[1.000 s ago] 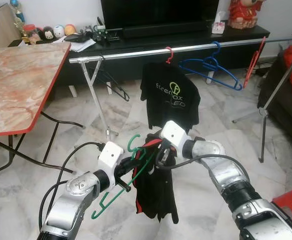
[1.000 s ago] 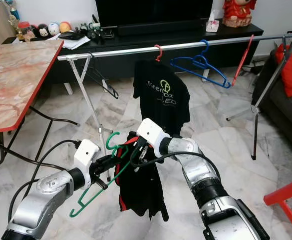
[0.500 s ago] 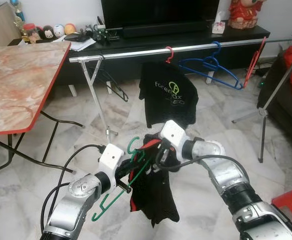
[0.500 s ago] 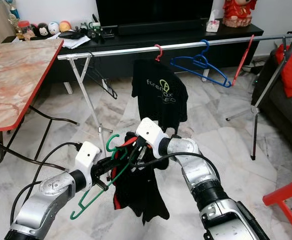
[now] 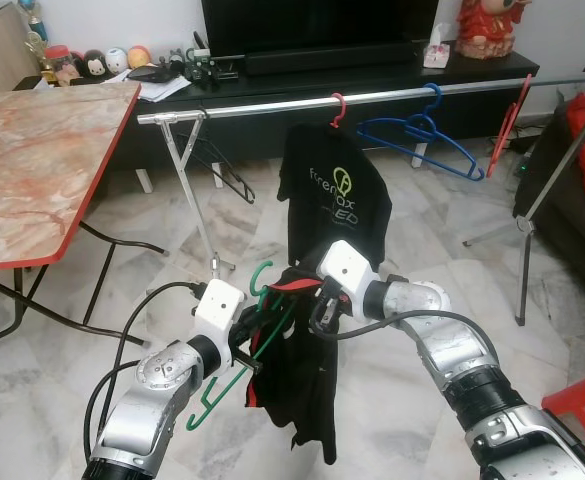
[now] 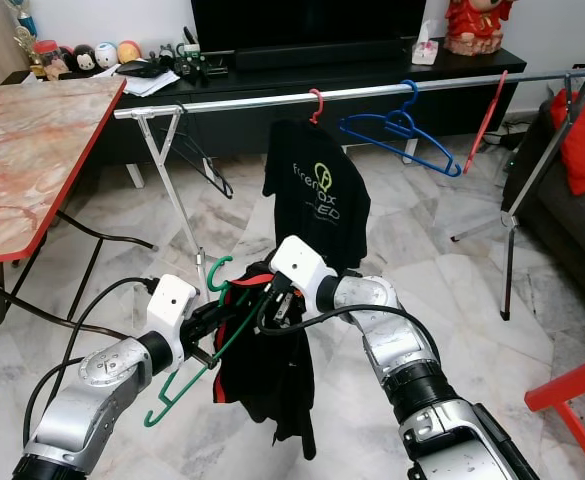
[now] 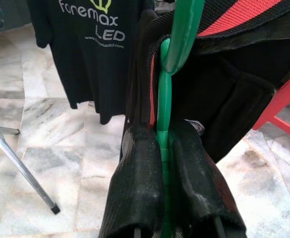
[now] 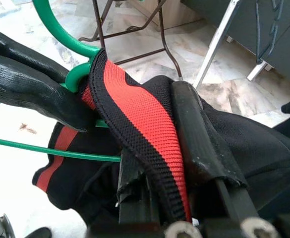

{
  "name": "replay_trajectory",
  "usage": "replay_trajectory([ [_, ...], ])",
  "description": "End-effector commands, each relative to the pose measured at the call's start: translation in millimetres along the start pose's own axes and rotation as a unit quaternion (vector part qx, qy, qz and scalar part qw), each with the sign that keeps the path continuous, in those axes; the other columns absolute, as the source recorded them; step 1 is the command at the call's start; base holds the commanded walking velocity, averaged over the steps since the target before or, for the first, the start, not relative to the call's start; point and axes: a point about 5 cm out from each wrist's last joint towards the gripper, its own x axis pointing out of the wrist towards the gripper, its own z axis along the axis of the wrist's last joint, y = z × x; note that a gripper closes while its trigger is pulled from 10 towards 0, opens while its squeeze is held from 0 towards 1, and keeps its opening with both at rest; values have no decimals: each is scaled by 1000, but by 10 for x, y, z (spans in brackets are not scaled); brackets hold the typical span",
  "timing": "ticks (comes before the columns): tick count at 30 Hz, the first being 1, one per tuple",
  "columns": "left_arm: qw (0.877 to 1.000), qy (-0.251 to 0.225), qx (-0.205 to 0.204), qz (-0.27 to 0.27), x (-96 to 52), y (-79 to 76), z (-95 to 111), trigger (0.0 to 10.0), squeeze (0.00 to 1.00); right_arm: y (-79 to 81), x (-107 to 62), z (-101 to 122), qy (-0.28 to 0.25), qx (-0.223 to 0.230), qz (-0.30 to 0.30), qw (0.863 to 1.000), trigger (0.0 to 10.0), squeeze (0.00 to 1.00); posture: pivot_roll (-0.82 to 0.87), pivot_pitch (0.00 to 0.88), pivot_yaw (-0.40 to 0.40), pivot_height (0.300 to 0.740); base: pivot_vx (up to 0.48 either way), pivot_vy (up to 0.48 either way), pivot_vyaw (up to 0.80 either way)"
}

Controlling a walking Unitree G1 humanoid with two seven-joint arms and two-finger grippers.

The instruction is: Hang hanger

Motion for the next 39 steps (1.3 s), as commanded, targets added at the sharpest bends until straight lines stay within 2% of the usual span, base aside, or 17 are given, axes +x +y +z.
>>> replay_trajectory([
  [1, 1000, -14, 9, -1, 14, 22, 67, 10000, 0, 8, 13, 85, -15, -7, 3, 1000, 10000, 298, -45, 4, 43, 740, 0, 0, 0],
  [3, 1000, -15, 9, 0, 14, 22, 66, 10000, 0, 9, 12, 86, -15, -7, 3, 1000, 10000, 298, -45, 4, 43, 740, 0, 0, 0],
  [4, 1000, -17, 7, -3, 14, 11, 72, 10000, 0, 31, 21, 96, -17, -7, 9, 1000, 10000, 365, -45, 8, 40, 740, 0, 0, 0],
  [9, 999, -12, 0, -39, -11, -68, 60, 10000, 0, 68, 40, 127, -24, -11, 21, 999, 10000, 361, -43, 9, 39, 740, 0, 0, 0],
  [10, 999, -12, -1, -37, -8, -66, 59, 10000, 0, 75, 45, 140, -26, -11, 24, 999, 10000, 569, -45, 10, 39, 740, 0, 0, 0],
  [13, 999, -13, -2, -35, -5, -65, 60, 10000, 0, 86, 46, 150, -28, -11, 29, 999, 10000, 569, -45, 10, 39, 740, 0, 0, 0],
  [14, 999, -14, -2, -33, 0, -64, 59, 10000, 0, 92, 47, 153, -28, -11, 30, 999, 10000, 847, -44, 9, 38, 740, 0, 0, 0],
  [19, 1000, -17, -3, -26, 18, -52, 66, 10000, 0, 109, 44, 147, -25, -12, 34, 999, 10000, 855, -45, 11, 39, 740, 0, 0, 0],
  [20, 1000, -18, -3, -23, 19, -47, 66, 10000, 0, 110, 40, 143, -24, -13, 35, 999, 10000, 910, -48, 11, 40, 740, 0, 0, 0],
  [26, 1000, -24, -4, -18, 30, -36, 76, 10000, 0, 118, 28, 128, -20, -14, 36, 999, 10000, 941, -48, 11, 40, 740, 0, 0, 0],
  [27, 999, -27, -6, -17, 31, -36, 83, 10000, 0, 119, 26, 131, -21, -14, 36, 999, 10000, 1000, -49, 14, 38, 740, 0, 0, 0],
  [39, 999, -32, -9, -4, 27, -5, 81, 10000, 0, 181, -28, 145, -13, -23, 62, 998, 10000, 1000, -53, 16, 35, 740, 0, 0, 0],
])
